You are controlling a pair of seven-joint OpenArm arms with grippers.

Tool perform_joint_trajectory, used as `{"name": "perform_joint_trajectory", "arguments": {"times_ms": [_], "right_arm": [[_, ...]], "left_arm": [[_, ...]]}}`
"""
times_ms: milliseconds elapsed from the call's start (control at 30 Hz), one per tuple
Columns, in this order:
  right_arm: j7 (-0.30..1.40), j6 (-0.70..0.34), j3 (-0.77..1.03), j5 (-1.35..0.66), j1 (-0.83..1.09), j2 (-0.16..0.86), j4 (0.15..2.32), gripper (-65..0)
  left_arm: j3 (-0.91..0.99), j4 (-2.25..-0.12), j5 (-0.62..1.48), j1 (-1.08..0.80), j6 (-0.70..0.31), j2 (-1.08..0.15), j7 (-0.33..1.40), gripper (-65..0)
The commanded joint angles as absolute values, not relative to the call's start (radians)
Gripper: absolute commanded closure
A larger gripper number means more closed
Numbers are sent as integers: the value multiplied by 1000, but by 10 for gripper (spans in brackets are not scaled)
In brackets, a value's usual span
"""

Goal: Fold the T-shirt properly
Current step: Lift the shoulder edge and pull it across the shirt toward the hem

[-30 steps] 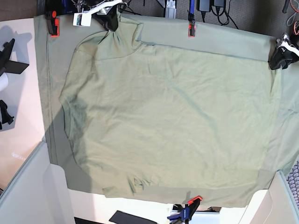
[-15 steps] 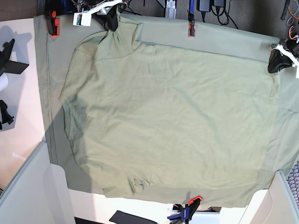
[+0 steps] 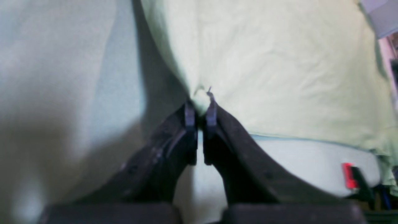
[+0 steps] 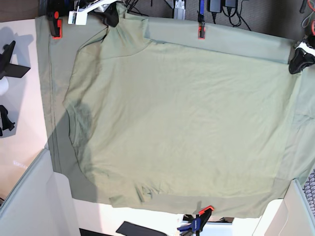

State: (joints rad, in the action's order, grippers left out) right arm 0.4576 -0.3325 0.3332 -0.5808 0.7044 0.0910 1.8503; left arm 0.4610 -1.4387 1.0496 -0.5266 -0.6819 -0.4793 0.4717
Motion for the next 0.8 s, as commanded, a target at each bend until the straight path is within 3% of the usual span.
{"name": "perform_joint_trajectory", "arguments": {"times_ms": [0,300,767], "right_arm": [[451,-337,356,-611,722,97,1884,0],[449,-340,466,-649,653,97,2038,0],[434,-341,442,-538,329,111,1919,0]], "left_arm": [[492,-1470,1090,-531,-698,-502,463,0],[548,-1556,1164,-497,-698,-540,505,0],[345,-1367,901,-126,-685,-549,407,0]]}}
